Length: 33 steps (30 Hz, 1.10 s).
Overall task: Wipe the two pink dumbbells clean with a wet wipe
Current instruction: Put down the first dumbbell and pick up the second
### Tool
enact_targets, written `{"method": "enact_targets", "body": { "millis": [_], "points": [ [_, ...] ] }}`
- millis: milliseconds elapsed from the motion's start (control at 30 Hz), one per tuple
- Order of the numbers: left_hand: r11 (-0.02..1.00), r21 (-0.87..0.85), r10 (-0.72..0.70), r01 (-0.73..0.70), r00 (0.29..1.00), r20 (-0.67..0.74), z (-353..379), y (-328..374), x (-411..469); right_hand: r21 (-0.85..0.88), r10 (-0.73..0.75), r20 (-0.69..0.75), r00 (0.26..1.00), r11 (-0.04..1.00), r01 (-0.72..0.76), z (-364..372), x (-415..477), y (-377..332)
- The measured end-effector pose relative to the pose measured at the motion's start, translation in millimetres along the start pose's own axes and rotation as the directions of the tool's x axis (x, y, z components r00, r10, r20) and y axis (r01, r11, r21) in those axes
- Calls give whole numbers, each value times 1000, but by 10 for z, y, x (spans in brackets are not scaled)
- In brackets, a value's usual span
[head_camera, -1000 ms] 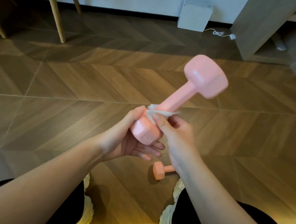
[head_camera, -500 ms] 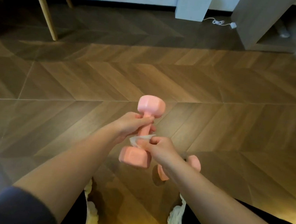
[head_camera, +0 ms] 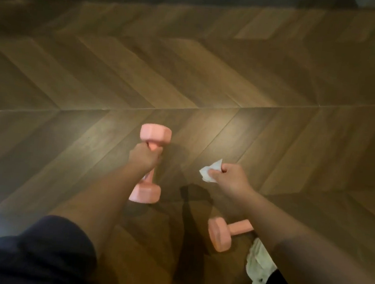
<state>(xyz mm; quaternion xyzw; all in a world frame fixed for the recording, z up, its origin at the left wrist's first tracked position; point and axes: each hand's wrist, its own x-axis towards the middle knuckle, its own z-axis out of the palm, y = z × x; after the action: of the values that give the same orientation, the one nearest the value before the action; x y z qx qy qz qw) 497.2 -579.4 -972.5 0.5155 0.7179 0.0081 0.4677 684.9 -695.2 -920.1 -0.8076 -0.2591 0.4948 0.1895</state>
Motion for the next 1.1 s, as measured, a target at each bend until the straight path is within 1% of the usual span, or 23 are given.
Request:
{"method": "enact_targets", "body": {
  "millis": [133, 233, 333, 467, 733, 933, 1000, 1100],
  "points": [
    [998, -42, -35, 36, 999, 16, 105, -61, 275, -7, -10, 24, 1000, 1000, 10, 141, 313, 83],
    [997, -51, -54, 54, 999, -5, 171, -75, 392, -11, -19, 51, 999, 1000, 20, 240, 458, 136],
    [993, -97, -62, 60, 998, -23, 220, -83, 465, 15, -3, 72, 997, 1000, 2, 312, 525, 216],
    [997, -59, -60, 59, 998, -26, 241, -96, 514, 49, 20, 78, 997, 999, -24, 338, 569, 312],
    [996, -32, -87, 86, 996, -28, 237, -101, 542, 19, 19, 68, 997, 1000, -20, 216, 535, 421],
    [985, 137, -97, 101, 995, -34, 163, -127, 446, -89, -5, 37, 999, 996, 9, -125, 503, 493],
    [971, 216, -100, 103, 995, -26, 139, -109, 382, -186, -44, 51, 998, 981, 53, -294, 449, 491],
    [940, 331, -81, 81, 997, -14, 85, -95, 304, -372, -91, 77, 993, 921, 113, -522, 368, 470]
  ]
}}
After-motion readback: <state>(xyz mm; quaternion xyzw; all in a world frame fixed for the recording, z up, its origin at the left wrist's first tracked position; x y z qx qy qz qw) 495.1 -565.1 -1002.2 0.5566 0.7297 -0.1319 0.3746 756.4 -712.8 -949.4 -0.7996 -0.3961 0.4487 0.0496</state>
